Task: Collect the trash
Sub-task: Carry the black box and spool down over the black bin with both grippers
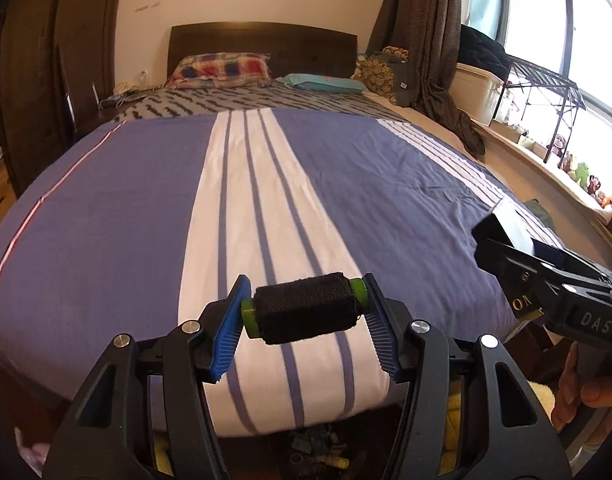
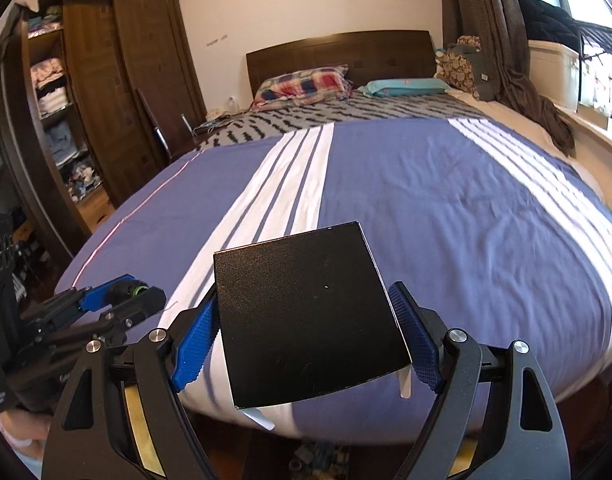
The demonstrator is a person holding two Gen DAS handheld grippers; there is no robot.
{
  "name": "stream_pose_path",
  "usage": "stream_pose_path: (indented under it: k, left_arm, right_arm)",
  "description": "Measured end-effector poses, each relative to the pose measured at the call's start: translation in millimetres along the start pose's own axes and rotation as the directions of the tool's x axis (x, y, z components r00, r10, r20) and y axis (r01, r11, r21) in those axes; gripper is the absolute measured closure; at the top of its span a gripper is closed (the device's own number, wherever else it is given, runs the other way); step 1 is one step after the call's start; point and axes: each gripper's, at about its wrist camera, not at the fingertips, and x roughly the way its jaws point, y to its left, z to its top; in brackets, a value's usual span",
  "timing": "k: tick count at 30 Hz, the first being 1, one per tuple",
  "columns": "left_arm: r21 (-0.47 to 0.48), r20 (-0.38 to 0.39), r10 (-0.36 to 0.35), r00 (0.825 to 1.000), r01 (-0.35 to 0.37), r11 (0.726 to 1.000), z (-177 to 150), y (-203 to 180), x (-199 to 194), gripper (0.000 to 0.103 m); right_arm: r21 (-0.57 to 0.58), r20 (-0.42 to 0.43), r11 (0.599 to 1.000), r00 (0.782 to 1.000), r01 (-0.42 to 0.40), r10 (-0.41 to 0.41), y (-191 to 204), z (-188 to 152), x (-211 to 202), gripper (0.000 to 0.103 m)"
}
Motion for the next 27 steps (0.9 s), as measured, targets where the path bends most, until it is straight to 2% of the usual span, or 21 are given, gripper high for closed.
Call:
stream_pose_path:
  k: [5, 12, 15, 19, 23, 27]
  left_arm:
    - [-0.039, -0.062, 0.015, 0.998, -0.017, 0.999, -53, 11, -9, 0.049]
    - [-0.048, -0.157, 0.014, 0.987, -0.021, 0.999, -107, 16, 5, 0.049]
    - [-0.033, -0.215, 0.013, 0.976, -0.020, 0.999, -129, 14, 17, 0.049]
    - [-0.037, -0.278, 0.015, 0.961, -0.026, 0.999, -149, 17, 34, 0.049]
    - [-0.020, -0.324, 0.017, 0.946, -0.024, 1.000, -166, 16, 46, 0.049]
    - [-0.008, -0.391, 0.023, 0.920, -0.028, 1.000, -191, 19, 62, 0.049]
  right_arm:
    - [0.036, -0.028, 0.999, 1.000, 0.000, 0.001, -3, -43, -9, 0.021]
    - [0.022, -0.145, 1.000, 0.989, -0.007, 0.010, -1, -93, 7, 0.021]
    - [0.008, -0.183, 1.000, 0.983, -0.013, 0.015, 2, -110, 13, 0.021]
    - [-0.024, -0.223, 1.000, 0.975, 0.018, -0.023, 4, -128, 23, 0.021]
    - [-0.008, -0.277, 1.000, 0.961, -0.015, 0.012, 2, -148, 38, 0.021]
    - [0.001, -0.338, 0.999, 0.941, -0.032, 0.030, 3, -165, 58, 0.021]
